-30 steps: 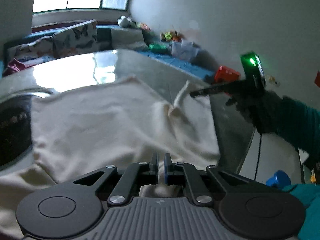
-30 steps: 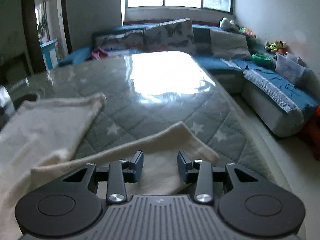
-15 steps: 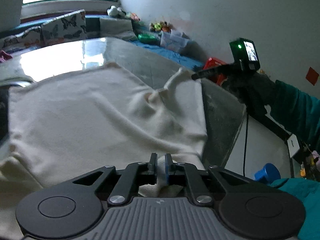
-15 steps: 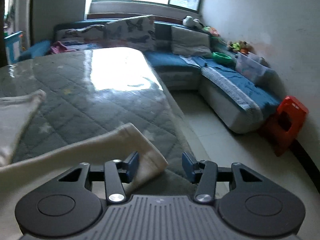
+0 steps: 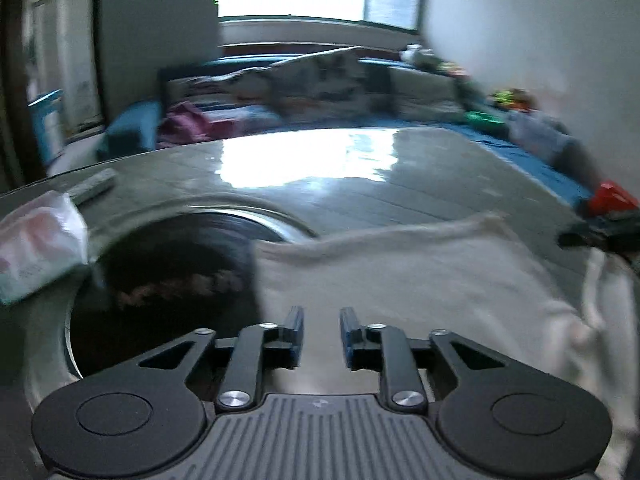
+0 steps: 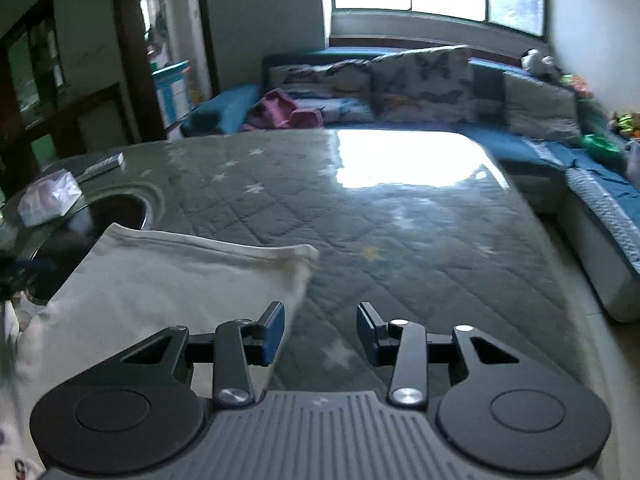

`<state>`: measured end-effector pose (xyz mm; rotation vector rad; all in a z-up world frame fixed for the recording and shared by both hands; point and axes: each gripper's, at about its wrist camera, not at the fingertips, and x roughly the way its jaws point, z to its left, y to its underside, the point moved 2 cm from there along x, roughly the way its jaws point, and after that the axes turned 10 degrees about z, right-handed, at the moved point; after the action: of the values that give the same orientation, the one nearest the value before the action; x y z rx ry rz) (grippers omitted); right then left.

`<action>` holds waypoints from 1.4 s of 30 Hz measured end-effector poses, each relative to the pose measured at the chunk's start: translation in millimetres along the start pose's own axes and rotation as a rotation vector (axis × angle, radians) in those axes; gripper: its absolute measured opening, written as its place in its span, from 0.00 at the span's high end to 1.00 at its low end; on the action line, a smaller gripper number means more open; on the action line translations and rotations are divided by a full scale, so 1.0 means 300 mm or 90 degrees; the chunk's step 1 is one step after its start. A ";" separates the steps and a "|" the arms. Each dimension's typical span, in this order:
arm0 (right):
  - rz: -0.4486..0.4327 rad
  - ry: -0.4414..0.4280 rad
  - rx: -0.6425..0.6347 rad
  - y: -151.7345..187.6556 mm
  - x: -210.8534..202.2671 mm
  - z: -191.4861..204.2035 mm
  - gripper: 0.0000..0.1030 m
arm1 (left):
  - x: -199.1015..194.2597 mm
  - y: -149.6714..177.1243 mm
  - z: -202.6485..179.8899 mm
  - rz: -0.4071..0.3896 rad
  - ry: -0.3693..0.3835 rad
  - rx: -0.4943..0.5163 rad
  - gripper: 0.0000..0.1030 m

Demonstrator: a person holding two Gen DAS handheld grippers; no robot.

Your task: Fold clothes

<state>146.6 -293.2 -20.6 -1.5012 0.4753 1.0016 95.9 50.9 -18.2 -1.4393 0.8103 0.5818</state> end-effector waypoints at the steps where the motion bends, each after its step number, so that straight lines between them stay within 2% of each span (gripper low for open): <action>1: 0.008 -0.009 -0.001 -0.019 0.024 0.006 0.63 | 0.022 -0.015 0.014 0.004 -0.008 -0.002 0.69; 4: 0.024 -0.031 0.002 -0.051 0.085 0.022 0.66 | 0.090 -0.061 0.057 0.017 -0.034 -0.008 0.65; 8: 0.040 -0.038 0.002 -0.076 0.157 0.034 0.69 | 0.179 -0.110 0.085 0.037 -0.057 -0.011 0.65; 10: 0.052 -0.038 -0.001 -0.086 0.191 0.038 0.71 | 0.208 -0.116 0.084 0.046 -0.045 -0.005 0.66; 11: 0.055 -0.037 -0.002 -0.089 0.200 0.038 0.71 | 0.218 -0.120 0.086 0.046 -0.045 -0.003 0.68; 12: 0.058 -0.033 -0.006 -0.091 0.217 0.041 0.73 | 0.227 -0.124 0.087 0.046 -0.044 -0.001 0.75; 13: 0.056 -0.030 -0.008 -0.094 0.225 0.044 0.79 | 0.230 -0.129 0.086 0.043 -0.039 0.003 0.83; 15: 0.050 -0.028 -0.011 -0.107 0.235 0.045 0.92 | 0.237 -0.142 0.083 0.038 -0.035 0.012 0.91; 18: 0.039 0.001 -0.029 -0.130 0.254 0.056 0.96 | 0.250 -0.173 0.087 0.023 -0.038 0.018 0.93; 22: 0.023 0.039 -0.045 -0.175 0.280 0.053 0.96 | 0.278 -0.217 0.094 0.011 -0.039 0.010 0.93; 26: 0.028 0.057 -0.056 -0.201 0.323 0.050 0.92 | 0.291 -0.237 0.120 0.013 -0.034 -0.011 0.88; 30: 0.013 0.074 -0.072 -0.204 0.277 0.074 0.88 | 0.203 -0.218 0.181 -0.011 -0.034 -0.041 0.74; 35: 0.019 0.014 -0.129 -0.162 0.184 0.170 0.82 | 0.052 -0.127 0.274 -0.029 -0.059 -0.069 0.70; 38: 0.030 -0.032 -0.175 -0.111 0.143 0.263 0.71 | -0.045 -0.041 0.325 -0.036 -0.071 -0.085 0.67; 40: 0.037 -0.063 -0.215 -0.071 0.119 0.342 0.71 | -0.107 0.030 0.331 -0.045 -0.072 -0.081 0.58; 42: 0.043 -0.087 -0.246 -0.040 0.108 0.409 0.70 | -0.155 0.089 0.324 -0.048 -0.071 -0.077 0.56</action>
<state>135.1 -166.6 -29.7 -1.7507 0.2431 1.2942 59.5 154.7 -3.7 -1.5263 0.6387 0.6558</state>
